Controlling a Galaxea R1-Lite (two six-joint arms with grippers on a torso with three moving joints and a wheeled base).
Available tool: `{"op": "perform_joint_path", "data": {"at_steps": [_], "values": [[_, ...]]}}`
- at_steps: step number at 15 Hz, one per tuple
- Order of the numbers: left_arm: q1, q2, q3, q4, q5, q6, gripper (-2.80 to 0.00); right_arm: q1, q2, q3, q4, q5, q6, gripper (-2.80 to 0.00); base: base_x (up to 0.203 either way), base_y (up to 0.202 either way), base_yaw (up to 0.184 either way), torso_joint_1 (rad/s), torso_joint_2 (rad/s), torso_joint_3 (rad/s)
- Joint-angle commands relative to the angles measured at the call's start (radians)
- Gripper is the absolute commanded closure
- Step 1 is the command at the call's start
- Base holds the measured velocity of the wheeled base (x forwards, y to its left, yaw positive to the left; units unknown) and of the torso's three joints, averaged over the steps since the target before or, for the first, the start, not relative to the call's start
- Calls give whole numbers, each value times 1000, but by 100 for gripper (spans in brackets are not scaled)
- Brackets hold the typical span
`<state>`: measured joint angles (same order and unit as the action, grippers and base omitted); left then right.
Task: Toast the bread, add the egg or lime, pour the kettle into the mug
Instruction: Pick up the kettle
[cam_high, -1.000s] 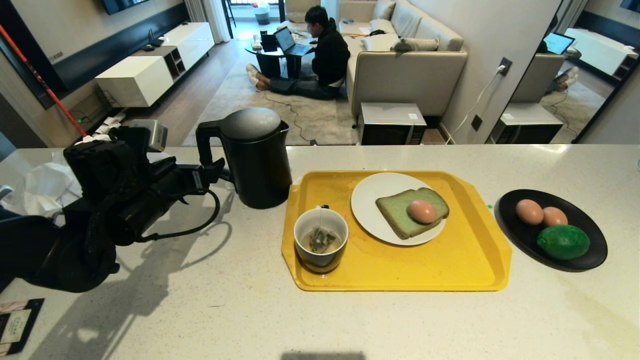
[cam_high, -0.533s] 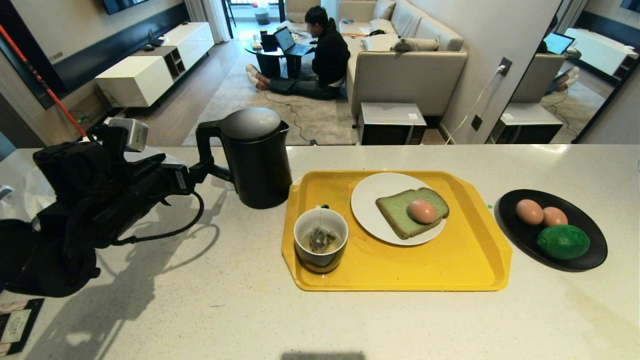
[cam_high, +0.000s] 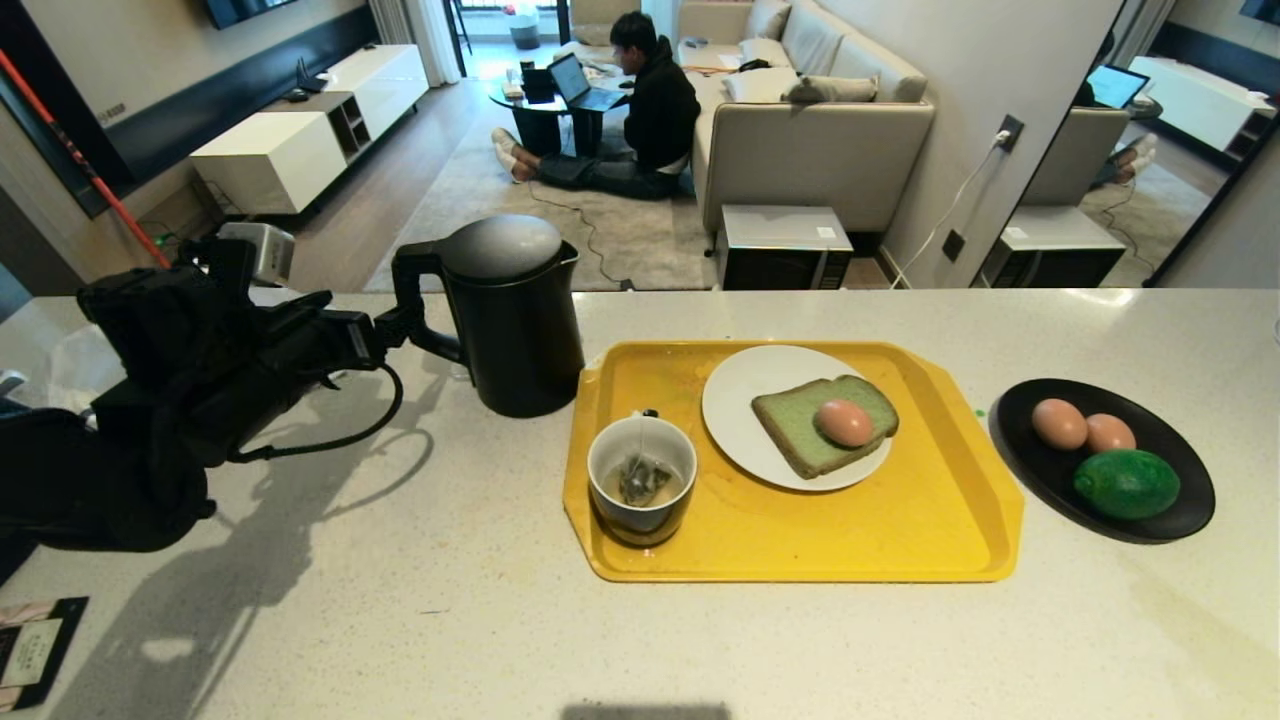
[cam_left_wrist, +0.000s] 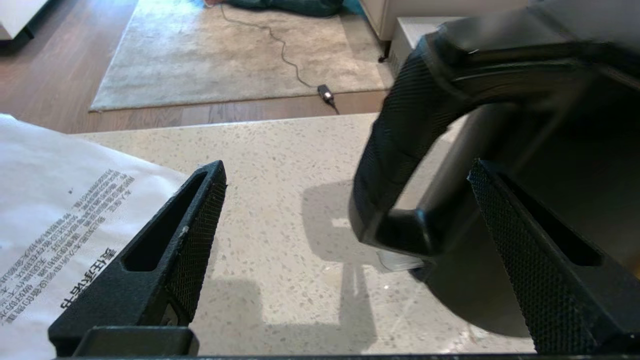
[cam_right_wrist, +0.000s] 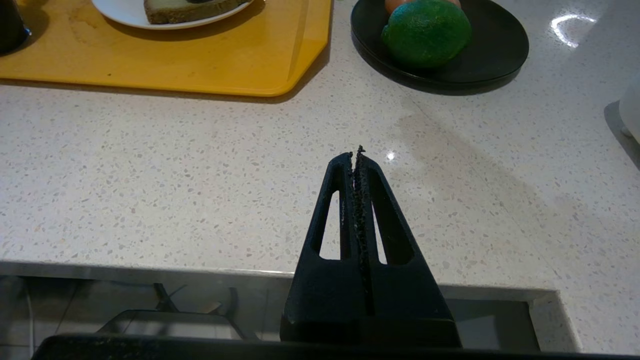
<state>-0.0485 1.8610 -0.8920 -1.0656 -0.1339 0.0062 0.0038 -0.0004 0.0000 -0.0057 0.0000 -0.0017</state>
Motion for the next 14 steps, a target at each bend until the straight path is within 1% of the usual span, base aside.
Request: {"op": "perform_joint_path", "data": {"at_steps": [1, 4, 10, 14], "values": [[1, 33, -31, 7, 3, 3, -280, 1, 0, 0, 0, 0, 0, 0, 0, 0, 0, 0, 0, 0], [1, 63, -43, 10, 3, 1, -280, 1, 0, 0, 0, 0, 0, 0, 0, 0, 0, 0, 0, 0], [1, 128, -164, 49, 6, 0, -280, 1, 0, 0, 0, 0, 0, 0, 0, 0, 0, 0, 0, 0], [0, 153, -203, 62, 7, -2, -280, 1, 0, 1, 0, 0, 0, 0, 0, 0, 0, 0, 0, 0]]}}
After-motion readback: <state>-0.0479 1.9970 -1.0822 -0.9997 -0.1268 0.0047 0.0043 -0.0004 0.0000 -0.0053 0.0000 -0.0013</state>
